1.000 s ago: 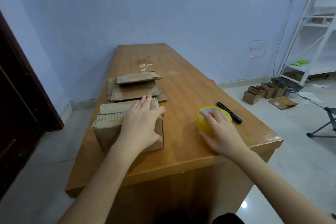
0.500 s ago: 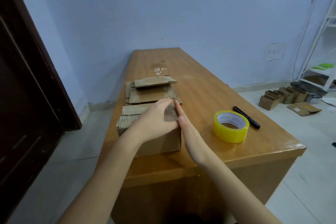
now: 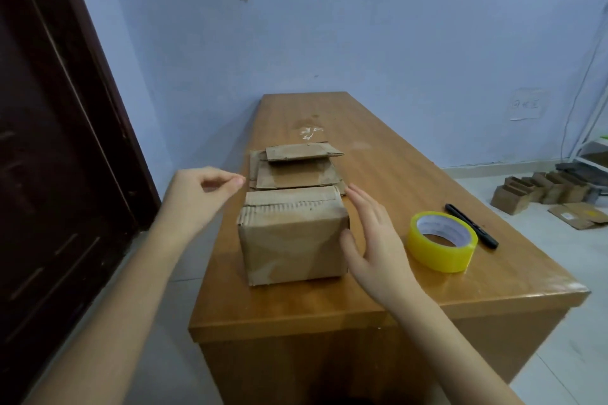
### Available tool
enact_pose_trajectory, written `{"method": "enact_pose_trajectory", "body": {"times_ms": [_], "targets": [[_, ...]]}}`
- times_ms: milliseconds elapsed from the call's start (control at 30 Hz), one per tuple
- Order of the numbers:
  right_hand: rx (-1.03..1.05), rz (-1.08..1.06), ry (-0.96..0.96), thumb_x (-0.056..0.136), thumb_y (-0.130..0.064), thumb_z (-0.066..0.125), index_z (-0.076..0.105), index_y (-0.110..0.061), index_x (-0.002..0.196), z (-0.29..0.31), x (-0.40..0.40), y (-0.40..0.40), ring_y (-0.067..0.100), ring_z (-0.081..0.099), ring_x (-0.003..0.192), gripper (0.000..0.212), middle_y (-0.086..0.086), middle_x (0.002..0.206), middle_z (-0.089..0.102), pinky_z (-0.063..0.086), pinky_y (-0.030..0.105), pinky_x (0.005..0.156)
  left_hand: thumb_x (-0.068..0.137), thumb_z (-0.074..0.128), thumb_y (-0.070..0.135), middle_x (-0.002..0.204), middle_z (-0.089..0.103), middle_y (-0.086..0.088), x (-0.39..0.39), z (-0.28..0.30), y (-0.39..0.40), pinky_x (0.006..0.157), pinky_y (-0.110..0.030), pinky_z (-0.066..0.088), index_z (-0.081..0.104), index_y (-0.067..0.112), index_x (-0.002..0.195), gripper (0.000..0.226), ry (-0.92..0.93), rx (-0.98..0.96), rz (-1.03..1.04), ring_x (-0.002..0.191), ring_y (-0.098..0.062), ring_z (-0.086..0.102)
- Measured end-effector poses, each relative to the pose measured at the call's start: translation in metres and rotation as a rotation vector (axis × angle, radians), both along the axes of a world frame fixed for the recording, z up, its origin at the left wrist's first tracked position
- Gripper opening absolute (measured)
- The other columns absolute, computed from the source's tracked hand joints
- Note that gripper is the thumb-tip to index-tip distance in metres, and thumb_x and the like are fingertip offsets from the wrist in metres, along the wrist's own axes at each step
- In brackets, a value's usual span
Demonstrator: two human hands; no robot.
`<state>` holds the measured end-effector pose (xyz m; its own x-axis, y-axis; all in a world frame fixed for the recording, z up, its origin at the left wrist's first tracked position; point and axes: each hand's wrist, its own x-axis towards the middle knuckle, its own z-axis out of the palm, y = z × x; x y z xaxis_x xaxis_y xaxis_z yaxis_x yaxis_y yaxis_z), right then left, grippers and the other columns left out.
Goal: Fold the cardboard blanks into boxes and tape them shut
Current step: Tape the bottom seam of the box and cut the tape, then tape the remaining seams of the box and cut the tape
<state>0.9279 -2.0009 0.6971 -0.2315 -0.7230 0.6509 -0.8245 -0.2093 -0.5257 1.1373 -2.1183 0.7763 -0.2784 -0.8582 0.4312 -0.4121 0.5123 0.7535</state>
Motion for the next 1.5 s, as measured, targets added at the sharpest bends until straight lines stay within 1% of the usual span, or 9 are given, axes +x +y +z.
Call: {"method": "enact_pose_trajectory", "body": {"times_ms": [133,300,500,667,900,1033,1200,1400,1500], "targets": [[-0.022,0.020,0.261,0.092,-0.025,0.038,0.053,-0.015,0.133,0.022,0.024,-0.004,0.013,0.039,0.134,0.045,-0.001,0.141,0.050,0.030,0.028,0.108,0.079,0.074,0.021,0.081,0.069,0.010,0.016,-0.027,-0.008,0.081,-0.028,0.049,0.071,0.028,0.077,0.008,0.046,0.165,0.077,0.082,-0.006,0.063],[0.107,0.038,0.450,0.096,-0.035,0.032,0.059,-0.019,0.129,0.024,0.043,-0.012,0.015,0.056,0.118,0.046,-0.003,0.129,0.061,0.038,0.031,0.103,0.096,0.051,0.027,0.115,0.066,0.003,-0.003,-0.054,-0.014,0.091,-0.027,0.049,0.062,0.018,0.121,0.029,0.290,0.415,-0.030,0.105,-0.009,0.060],[0.145,0.136,0.376,0.094,-0.034,0.032,0.061,-0.020,0.117,0.016,0.017,-0.007,0.008,0.051,0.121,0.039,-0.007,0.125,0.060,0.023,0.029,0.115,0.098,0.043,0.035,0.114,0.068,0.001,-0.018,-0.066,-0.013,0.097,-0.028,0.044,0.064,0.026,0.109,0.025,0.301,0.593,-0.226,0.109,-0.013,0.060],[0.123,0.080,0.330,0.096,-0.045,0.029,0.059,-0.019,0.101,0.019,-0.011,-0.003,0.008,0.053,0.121,0.040,-0.007,0.120,0.063,0.011,0.032,0.120,0.090,0.060,0.028,0.112,0.067,0.008,-0.013,-0.065,-0.002,0.094,-0.026,0.049,0.065,0.027,0.107,0.018,0.085,0.442,-0.279,0.104,-0.006,0.062],[0.268,0.114,0.258,0.084,-0.064,0.046,0.048,-0.023,0.132,0.014,-0.026,0.006,0.004,0.027,0.141,0.063,-0.014,0.147,0.040,0.029,0.030,0.114,0.083,0.068,0.024,0.099,0.063,0.019,-0.019,-0.053,0.038,0.067,0.000,0.043,0.060,0.030,0.099,0.019,-0.082,0.204,-0.354,0.088,0.015,0.057],[0.321,0.350,-0.043,0.086,-0.039,0.066,0.051,-0.019,0.118,0.017,-0.047,0.010,-0.004,0.030,0.137,0.041,-0.014,0.144,0.044,0.033,0.034,0.113,0.082,0.069,0.032,0.117,0.050,0.028,-0.024,-0.048,0.046,0.077,-0.008,0.041,0.052,0.040,0.115,0.039,-0.117,0.053,-0.314,0.099,0.013,0.051],[0.352,0.371,-0.003,0.084,-0.028,0.071,0.055,-0.016,0.118,0.026,-0.057,0.005,-0.004,0.036,0.134,0.039,-0.015,0.141,0.047,0.033,0.030,0.113,0.084,0.064,0.038,0.141,0.039,0.022,-0.041,-0.052,0.048,0.104,-0.025,0.027,0.052,0.035,0.129,0.047,-0.262,-0.232,-0.347,0.129,0.005,0.032],[0.451,0.069,0.146,0.064,-0.064,0.064,0.044,-0.034,0.136,0.045,-0.106,0.031,0.001,0.022,0.141,0.081,-0.015,0.151,0.031,0.024,0.030,0.115,0.080,0.068,0.037,0.136,0.036,0.025,-0.035,-0.067,0.047,0.101,-0.026,0.030,0.055,0.028,0.124,0.046,-0.263,-0.254,-0.270,0.126,0.004,0.034],[0.628,-0.068,0.171,0.063,-0.054,0.076,0.030,-0.030,0.145,0.045,-0.145,0.043,0.010,0.023,0.142,0.097,-0.007,0.155,0.023,0.028,0.026,0.106,0.082,0.067,0.034,0.143,0.037,0.020,-0.039,-0.068,0.047,0.103,-0.022,0.024,0.053,0.028,0.127,0.047,-0.257,-0.232,-0.300,0.131,0.005,0.030]]}}
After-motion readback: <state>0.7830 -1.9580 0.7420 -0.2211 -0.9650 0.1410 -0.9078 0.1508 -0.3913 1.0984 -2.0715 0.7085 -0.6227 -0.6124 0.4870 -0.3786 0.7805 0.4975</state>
